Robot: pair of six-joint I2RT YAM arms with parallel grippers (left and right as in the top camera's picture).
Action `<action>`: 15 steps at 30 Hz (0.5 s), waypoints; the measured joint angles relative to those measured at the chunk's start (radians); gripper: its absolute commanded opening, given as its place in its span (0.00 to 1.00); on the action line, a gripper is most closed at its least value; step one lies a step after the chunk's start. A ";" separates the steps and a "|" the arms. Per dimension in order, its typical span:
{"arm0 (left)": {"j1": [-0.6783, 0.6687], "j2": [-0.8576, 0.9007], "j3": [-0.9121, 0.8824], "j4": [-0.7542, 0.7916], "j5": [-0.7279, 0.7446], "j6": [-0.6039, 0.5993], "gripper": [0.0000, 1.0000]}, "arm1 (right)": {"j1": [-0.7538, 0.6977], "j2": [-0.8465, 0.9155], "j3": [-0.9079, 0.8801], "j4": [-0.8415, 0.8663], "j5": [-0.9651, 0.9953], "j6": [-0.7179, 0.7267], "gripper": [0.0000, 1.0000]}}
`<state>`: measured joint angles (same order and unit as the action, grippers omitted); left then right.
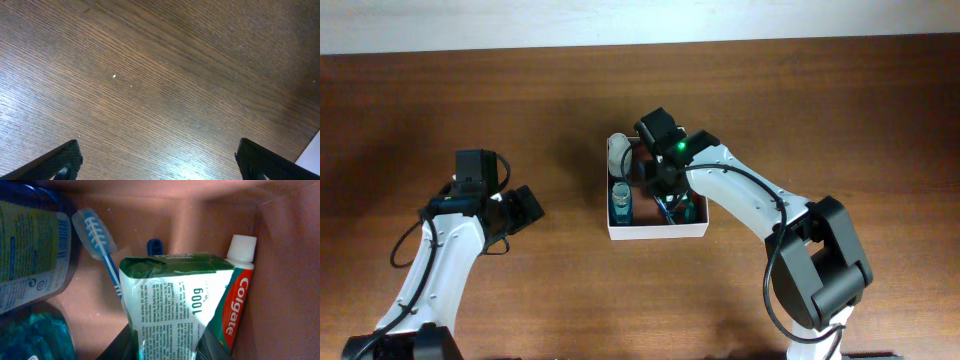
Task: Pack container
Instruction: 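Lower the soap bar into the box's right side and release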
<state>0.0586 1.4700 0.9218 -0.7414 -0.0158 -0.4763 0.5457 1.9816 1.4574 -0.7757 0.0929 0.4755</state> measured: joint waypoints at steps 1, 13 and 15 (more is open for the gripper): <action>0.000 0.000 0.000 0.000 0.000 0.000 1.00 | -0.001 0.000 0.000 0.000 0.000 0.000 0.26; 0.000 0.000 0.000 0.000 0.000 0.000 1.00 | -0.002 0.000 0.000 0.007 0.001 -0.001 0.23; 0.000 0.000 0.000 0.000 0.000 0.000 1.00 | -0.002 0.000 -0.001 0.011 0.001 -0.001 0.23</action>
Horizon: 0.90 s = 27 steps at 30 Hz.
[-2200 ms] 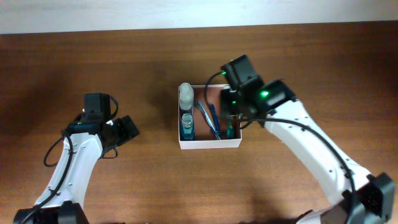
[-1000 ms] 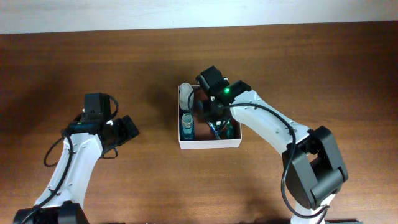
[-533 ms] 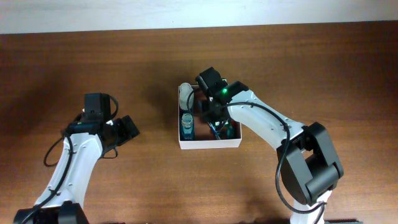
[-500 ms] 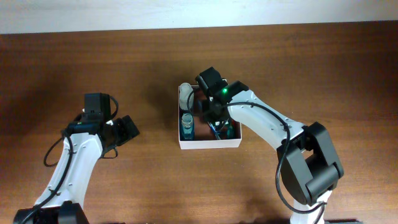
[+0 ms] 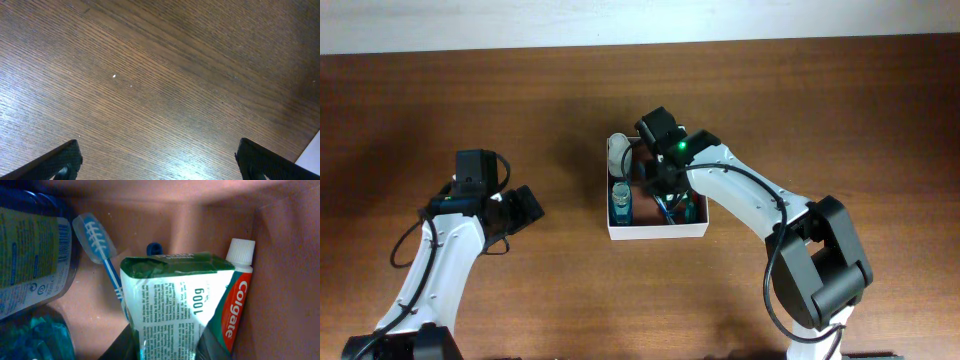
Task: Pack container
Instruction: 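Lower the soap bar into the box's right side and release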
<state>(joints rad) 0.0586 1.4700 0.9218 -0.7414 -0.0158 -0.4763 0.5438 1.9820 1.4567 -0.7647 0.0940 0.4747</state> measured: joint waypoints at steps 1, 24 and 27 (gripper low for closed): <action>0.000 0.000 0.000 0.000 0.000 0.000 1.00 | 0.000 0.000 0.000 0.002 0.000 0.001 0.22; 0.000 0.000 0.000 0.000 0.000 0.000 1.00 | -0.001 0.001 -0.056 0.071 0.004 0.003 0.40; 0.000 0.000 0.000 0.000 0.000 0.000 1.00 | -0.001 0.001 -0.056 0.071 0.003 0.004 0.40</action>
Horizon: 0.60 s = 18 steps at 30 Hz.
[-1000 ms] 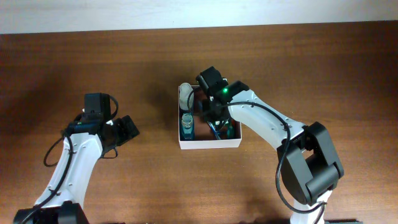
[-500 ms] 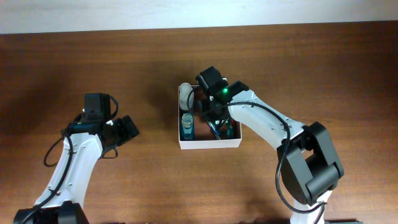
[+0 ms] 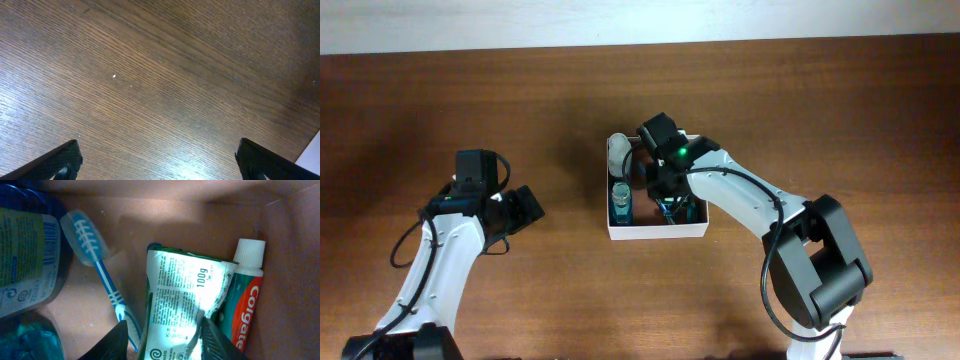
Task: Pack container
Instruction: 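Lower the soap bar into the box's right side and release, then raise the right gripper out of the box toward the right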
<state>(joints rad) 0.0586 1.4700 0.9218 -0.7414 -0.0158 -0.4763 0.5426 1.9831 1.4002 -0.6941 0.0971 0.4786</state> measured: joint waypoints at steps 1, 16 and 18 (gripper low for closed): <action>0.000 0.000 0.000 0.000 0.000 0.000 1.00 | 0.000 0.000 0.000 0.000 0.000 0.000 0.40; 0.000 0.000 0.000 0.000 0.000 0.000 1.00 | -0.012 -0.152 0.222 -0.265 0.043 -0.045 0.44; 0.000 0.000 0.000 0.000 0.000 0.000 1.00 | -0.030 -0.196 0.245 -0.287 0.054 -0.046 0.45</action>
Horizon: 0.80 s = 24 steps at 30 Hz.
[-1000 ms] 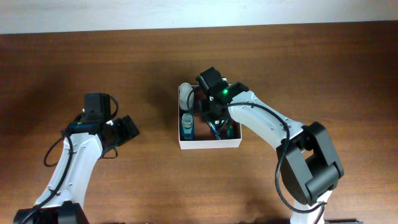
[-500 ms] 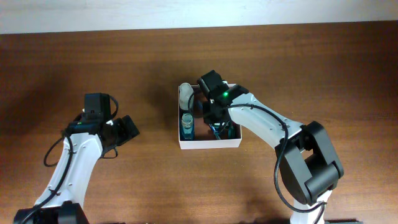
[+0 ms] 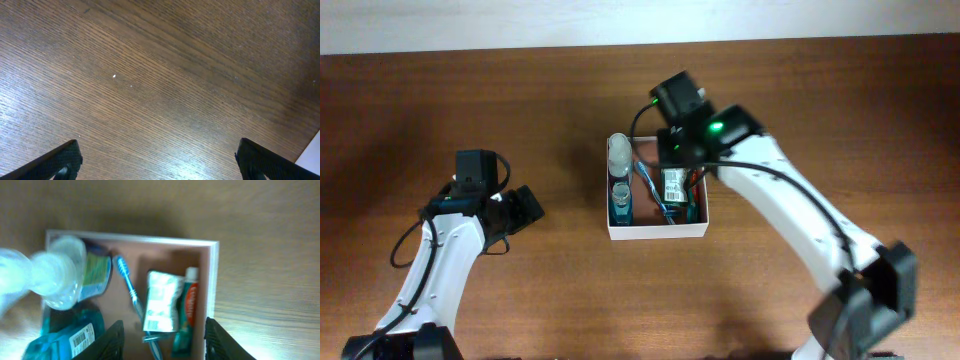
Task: Pack container
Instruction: 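Raise the right gripper out of the box toward the right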
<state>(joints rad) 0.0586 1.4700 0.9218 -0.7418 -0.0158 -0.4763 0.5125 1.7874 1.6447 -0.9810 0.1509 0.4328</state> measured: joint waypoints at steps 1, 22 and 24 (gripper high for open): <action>0.000 0.000 0.000 0.000 0.000 0.000 1.00 | -0.015 -0.019 0.007 -0.013 0.004 0.000 0.46; 0.000 0.000 0.000 0.000 0.000 0.000 1.00 | -0.307 -0.068 0.010 -0.150 0.004 -0.014 0.98; 0.000 0.000 0.000 0.000 0.000 0.000 1.00 | -0.307 -0.068 0.010 -0.150 0.002 -0.014 0.98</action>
<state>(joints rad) 0.0586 1.4700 0.9218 -0.7414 -0.0158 -0.4763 0.2050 1.7191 1.6547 -1.1313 0.1528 0.4191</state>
